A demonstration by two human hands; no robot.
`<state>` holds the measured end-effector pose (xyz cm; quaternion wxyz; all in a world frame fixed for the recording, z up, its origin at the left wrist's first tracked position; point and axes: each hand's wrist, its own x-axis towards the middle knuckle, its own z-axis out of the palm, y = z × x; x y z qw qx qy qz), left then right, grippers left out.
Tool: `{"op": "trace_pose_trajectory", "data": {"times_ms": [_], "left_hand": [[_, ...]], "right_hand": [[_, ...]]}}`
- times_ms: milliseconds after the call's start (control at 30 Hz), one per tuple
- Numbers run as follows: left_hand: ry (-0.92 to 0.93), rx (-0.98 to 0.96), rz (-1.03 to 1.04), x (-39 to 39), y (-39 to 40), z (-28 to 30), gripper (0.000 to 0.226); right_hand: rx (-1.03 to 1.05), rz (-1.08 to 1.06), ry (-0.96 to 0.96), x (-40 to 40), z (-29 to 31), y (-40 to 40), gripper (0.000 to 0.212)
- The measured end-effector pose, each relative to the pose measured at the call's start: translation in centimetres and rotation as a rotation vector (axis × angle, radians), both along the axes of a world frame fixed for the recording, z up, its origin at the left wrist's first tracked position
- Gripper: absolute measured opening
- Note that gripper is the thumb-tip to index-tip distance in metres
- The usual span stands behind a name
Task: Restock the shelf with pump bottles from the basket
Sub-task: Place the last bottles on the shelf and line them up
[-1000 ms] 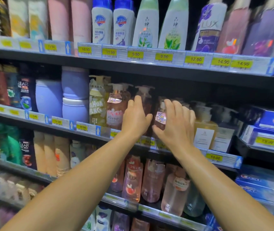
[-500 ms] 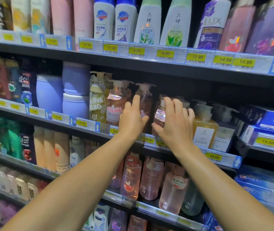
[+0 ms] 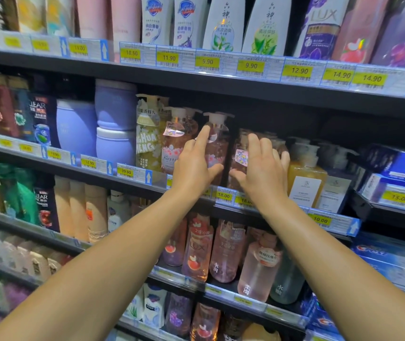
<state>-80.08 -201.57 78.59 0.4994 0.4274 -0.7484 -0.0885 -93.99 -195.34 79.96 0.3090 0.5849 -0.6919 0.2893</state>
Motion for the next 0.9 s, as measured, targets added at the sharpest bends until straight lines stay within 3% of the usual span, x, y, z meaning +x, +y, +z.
{"op": "trace_pose_trajectory", "data": {"times_ms": [533, 900], "left_hand": [[0.019, -0.016, 0.016, 0.0, 0.0, -0.6, 0.085], [-0.061, 0.064, -0.075, 2.6, 1.4, 0.3, 0.098]], "right_hand": [[0.02, -0.004, 0.006, 0.9, 0.1, -0.3, 0.083], [-0.036, -0.002, 0.032, 0.9, 0.9, 1.0, 0.085]]}}
